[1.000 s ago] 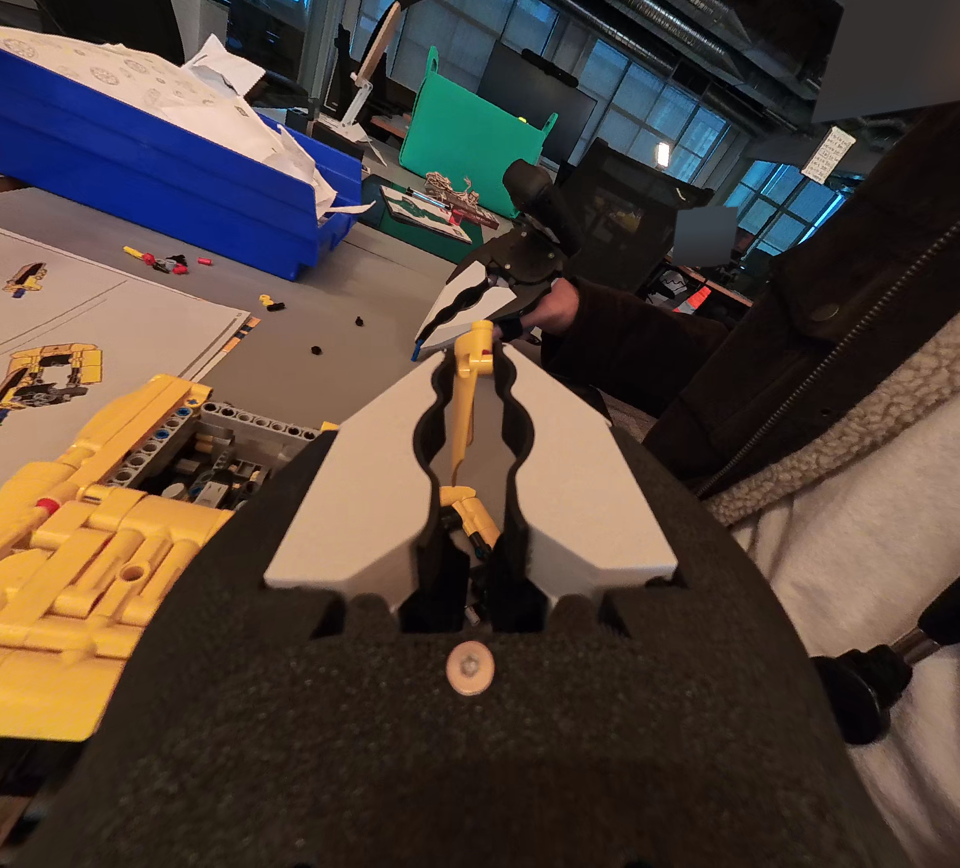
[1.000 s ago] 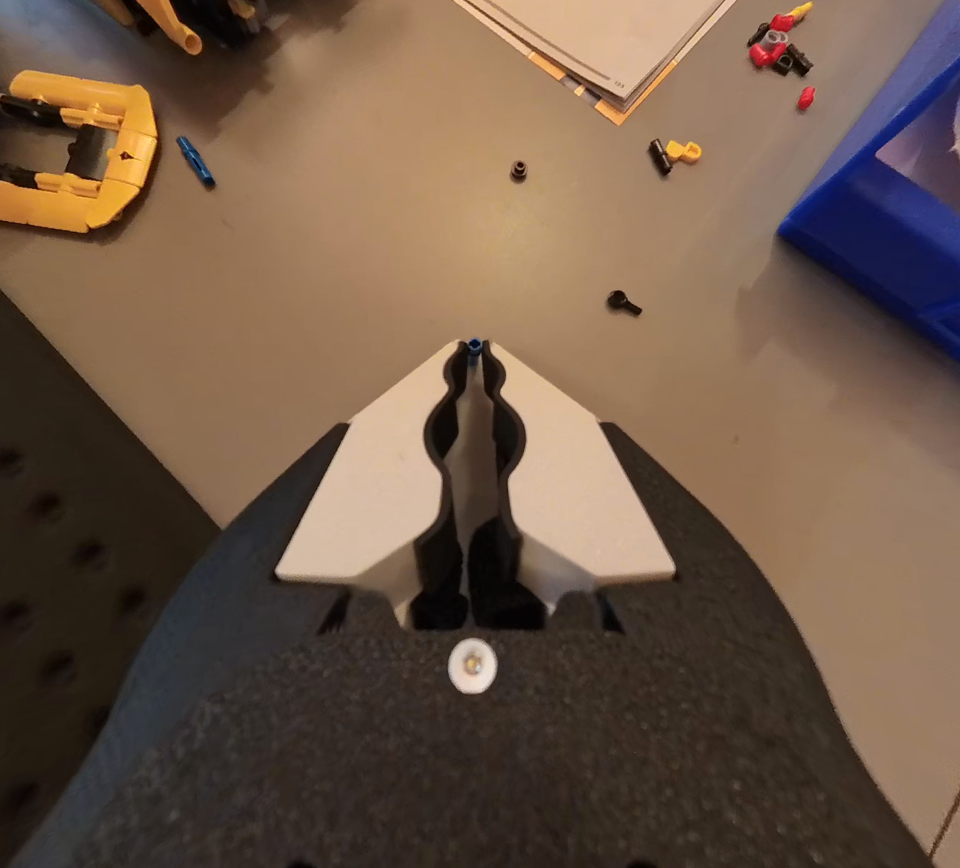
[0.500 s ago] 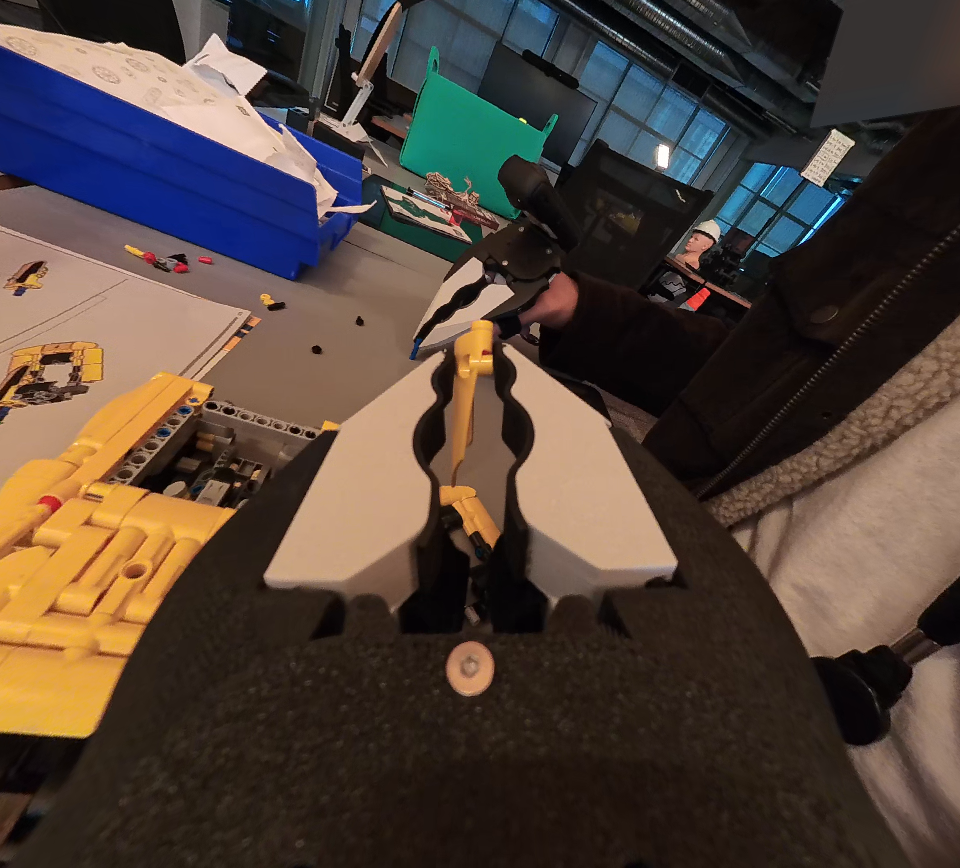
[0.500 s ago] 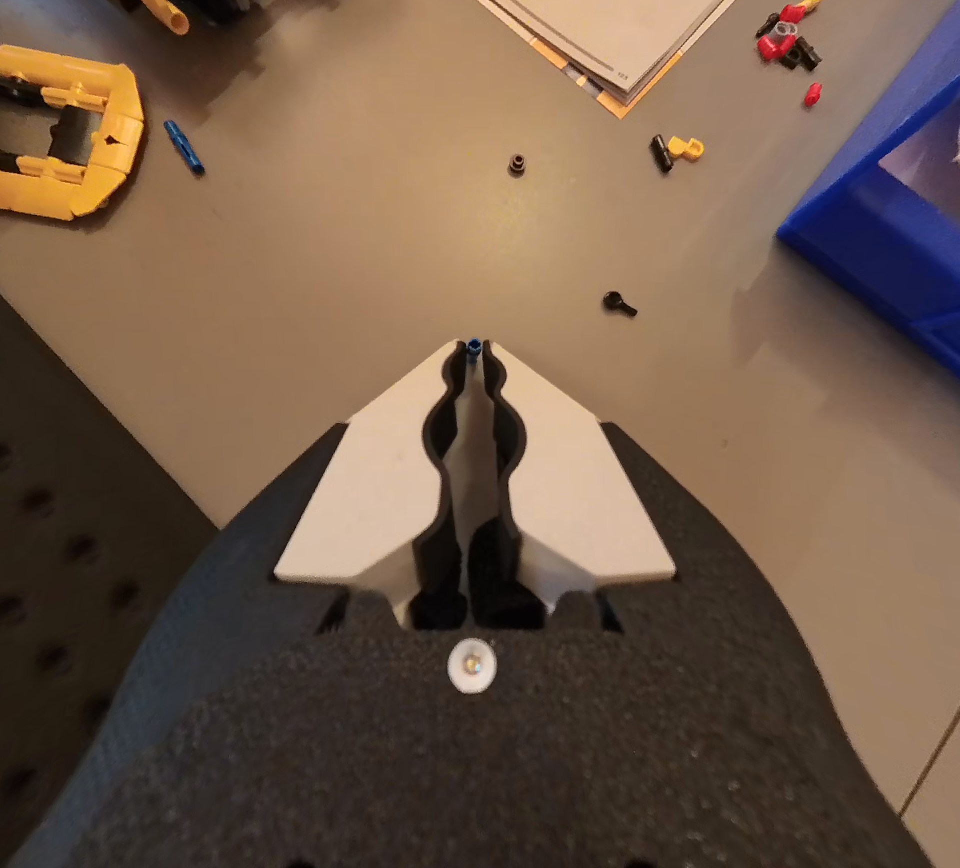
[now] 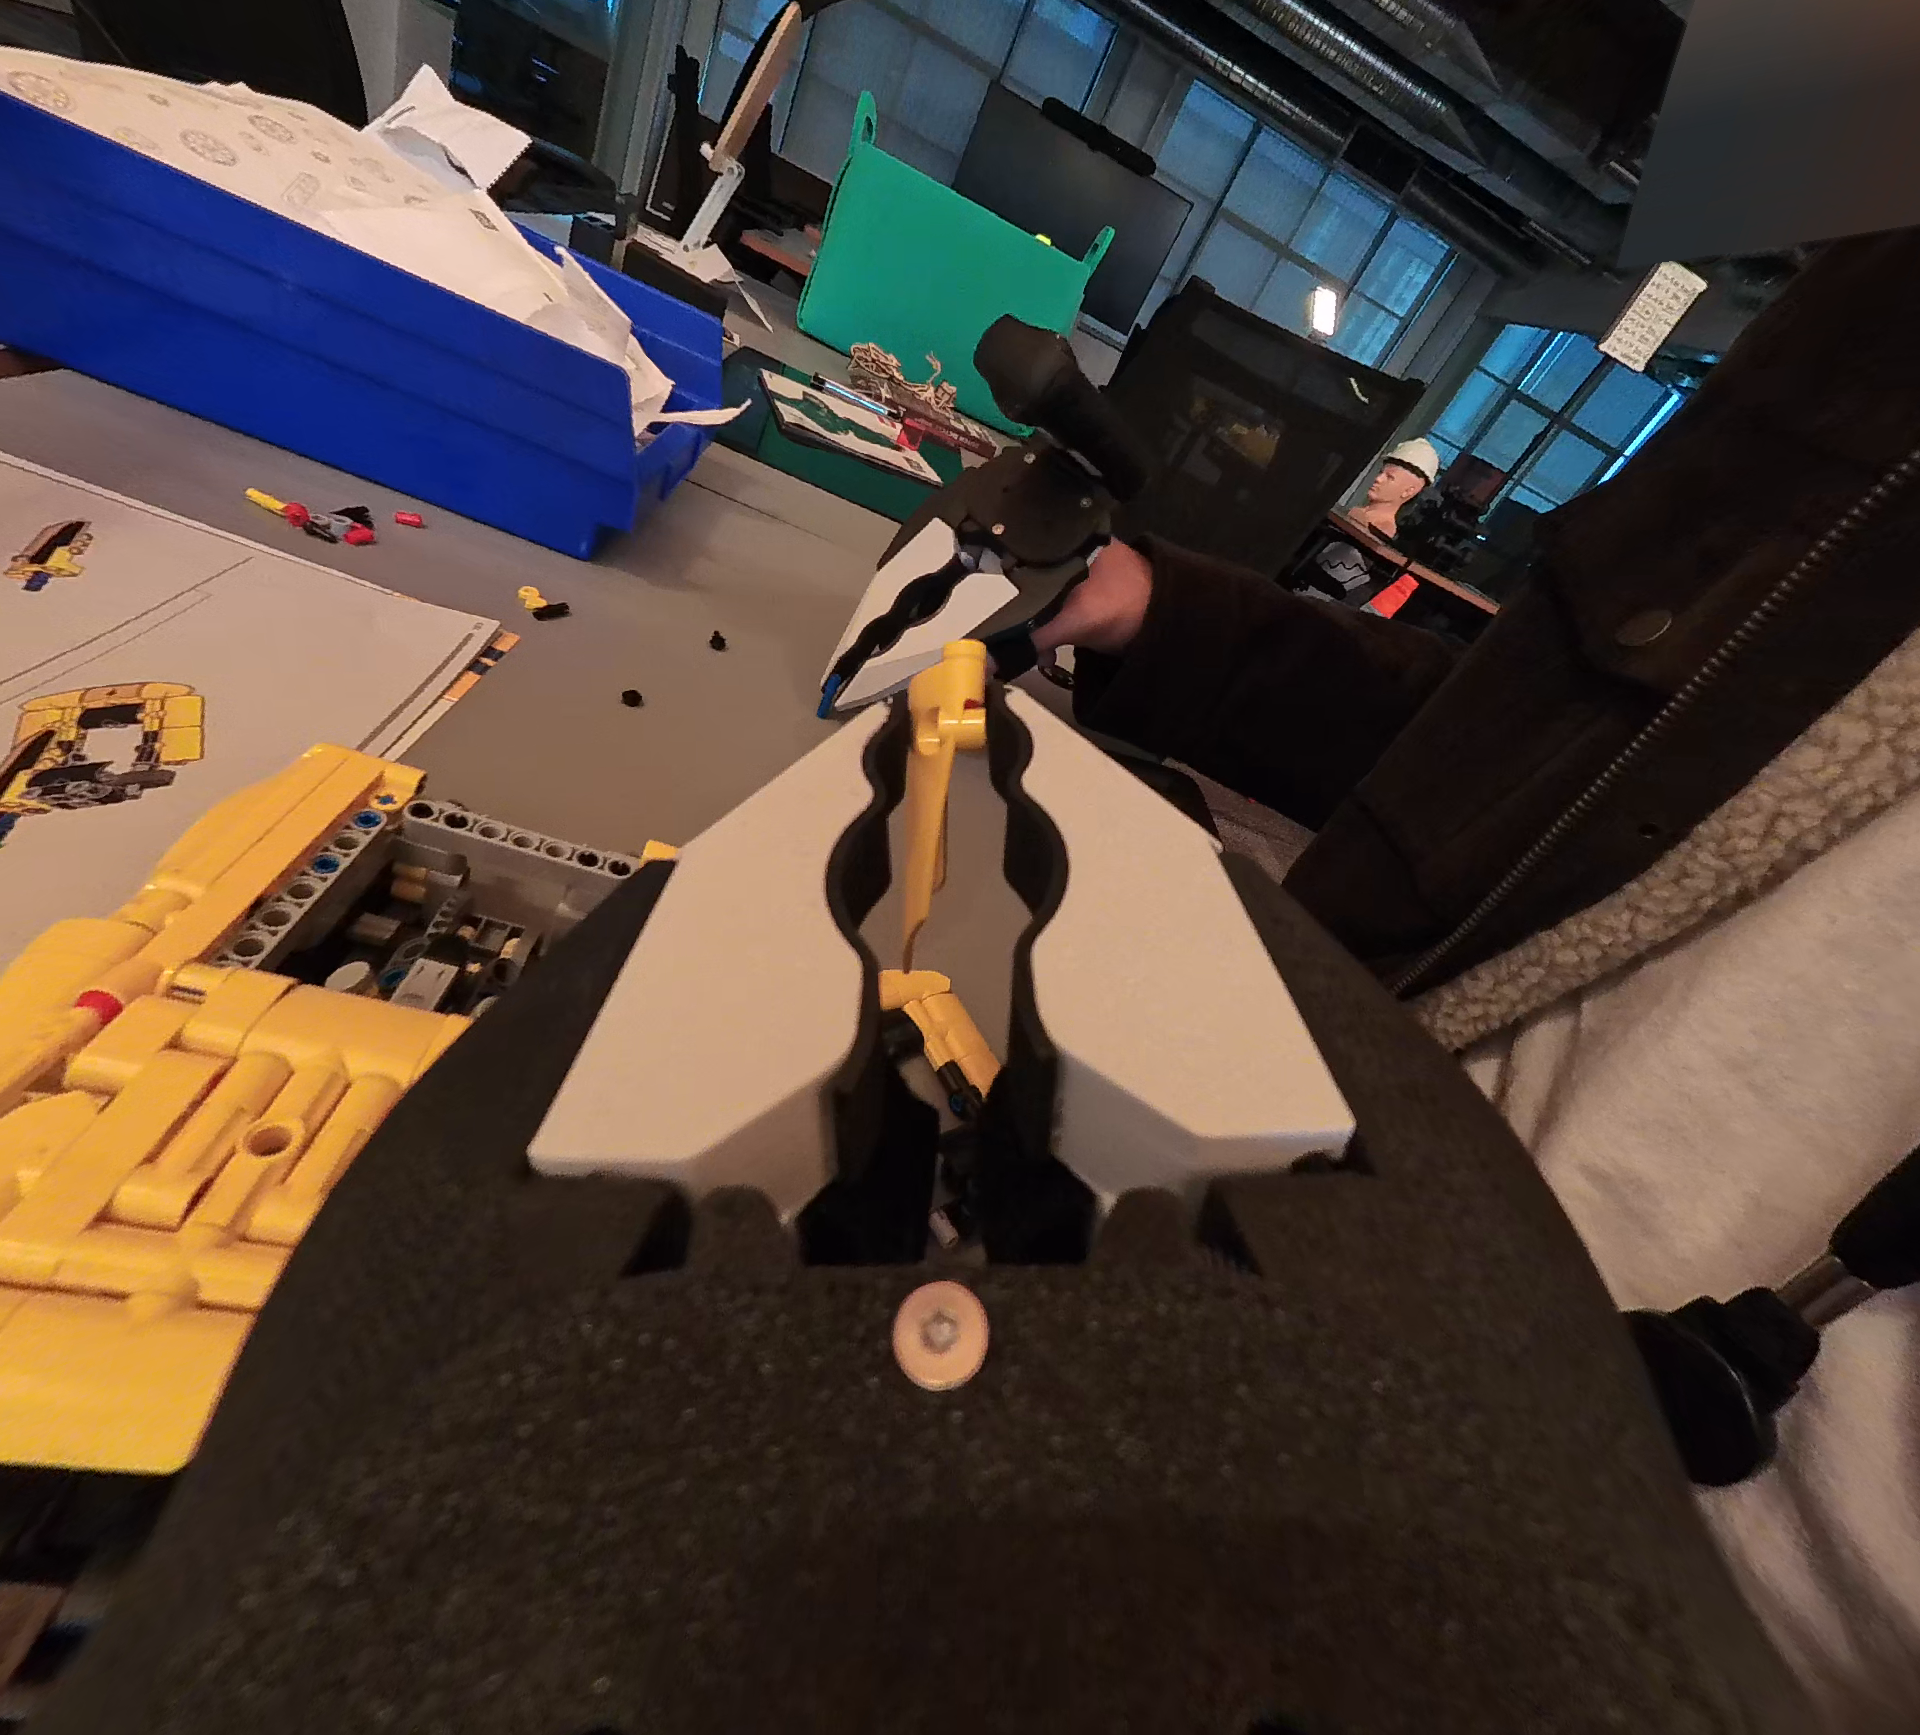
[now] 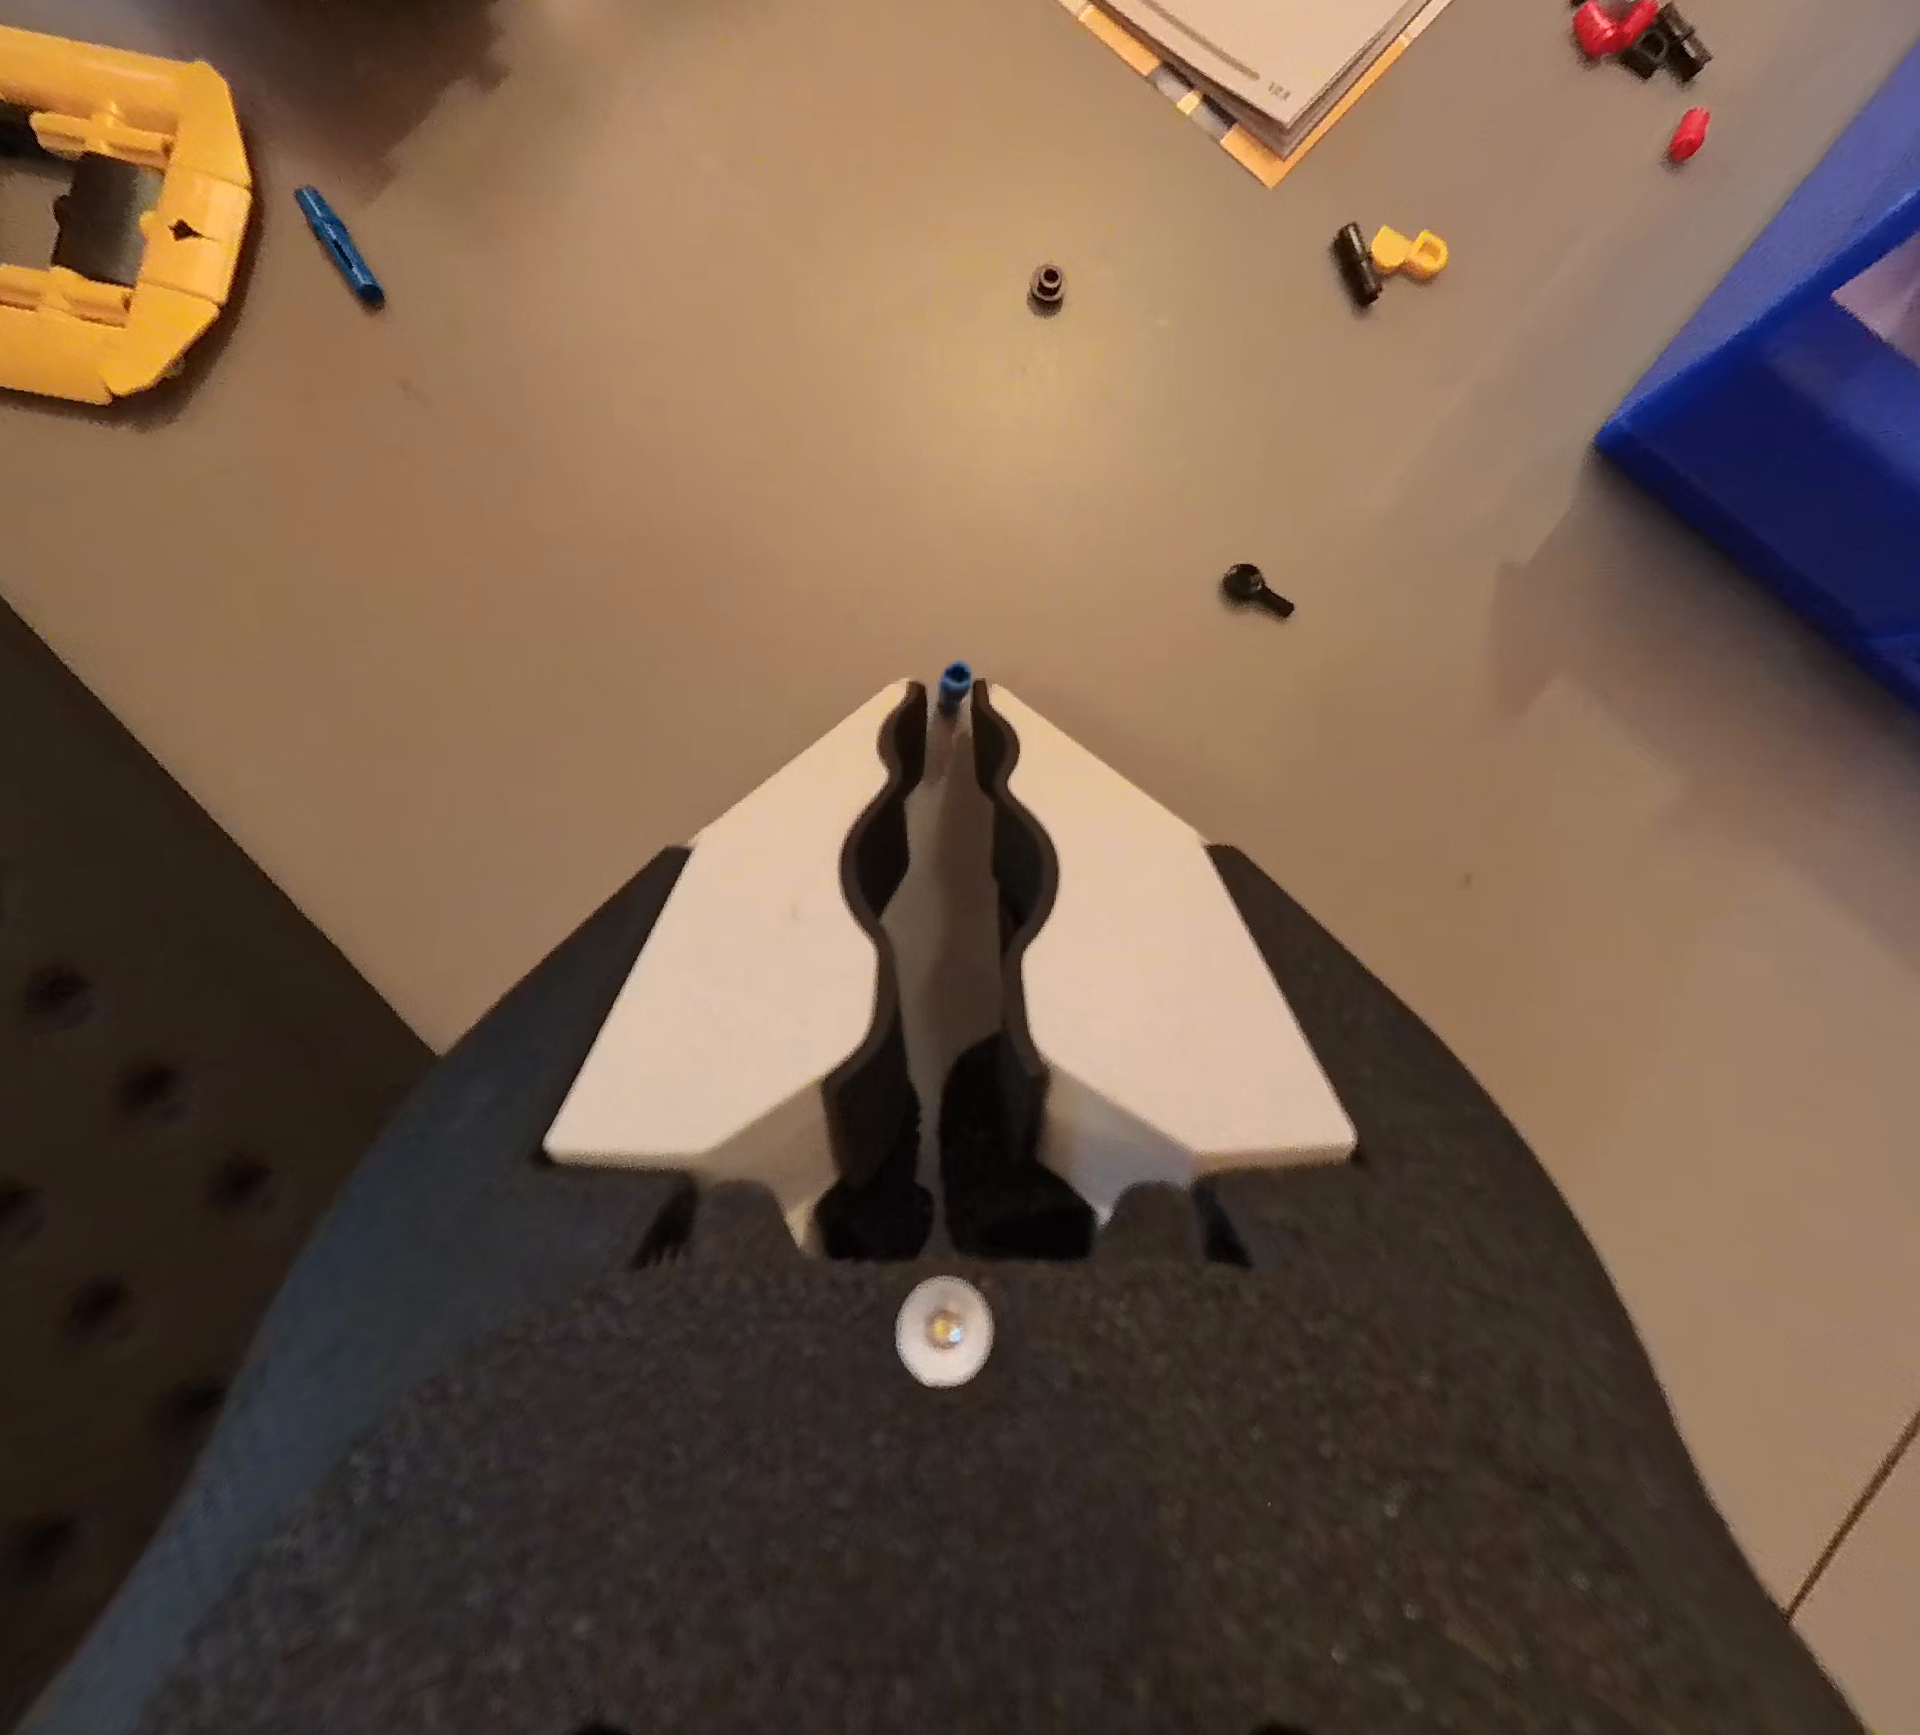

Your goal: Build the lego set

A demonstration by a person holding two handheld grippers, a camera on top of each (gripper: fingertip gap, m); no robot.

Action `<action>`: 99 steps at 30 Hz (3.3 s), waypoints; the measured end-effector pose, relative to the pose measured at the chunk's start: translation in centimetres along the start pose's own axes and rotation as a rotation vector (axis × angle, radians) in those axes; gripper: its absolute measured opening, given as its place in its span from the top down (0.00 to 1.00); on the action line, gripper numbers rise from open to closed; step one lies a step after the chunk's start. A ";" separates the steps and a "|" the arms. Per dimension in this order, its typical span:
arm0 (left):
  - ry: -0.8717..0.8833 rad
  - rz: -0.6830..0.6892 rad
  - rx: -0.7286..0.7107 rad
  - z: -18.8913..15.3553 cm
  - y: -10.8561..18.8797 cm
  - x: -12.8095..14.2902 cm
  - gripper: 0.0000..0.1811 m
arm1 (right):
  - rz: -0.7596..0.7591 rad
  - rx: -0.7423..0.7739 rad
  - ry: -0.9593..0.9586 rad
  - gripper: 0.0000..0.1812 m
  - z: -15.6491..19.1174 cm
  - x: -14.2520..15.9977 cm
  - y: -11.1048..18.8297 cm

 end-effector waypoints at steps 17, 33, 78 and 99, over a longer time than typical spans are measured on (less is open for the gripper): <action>-0.005 0.010 -0.001 -0.1 0.0 0.1 0.92 | 0.310 -0.091 0.269 0.93 -0.7 -2.0 0.4; 0.000 0.008 -0.002 0.1 0.1 0.1 0.92 | 0.303 -0.087 0.287 0.97 -1.1 -2.7 0.2; -0.603 0.381 -0.315 -3.0 -3.3 2.5 0.93 | -0.047 -0.289 0.566 0.98 14.1 -13.8 5.2; -0.411 0.266 -0.199 -3.2 -3.1 1.5 0.93 | -0.168 -0.442 0.491 0.98 13.1 -13.7 6.0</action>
Point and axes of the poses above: each gripper's, where its closed fingertips meet, y back along the fingers, x out of its underside, z = x × y across the jaws, the point moved 7 cm from there along y, back along the fingers, and after that the axes turned 15 degrees about z, right-handed, at the moved point
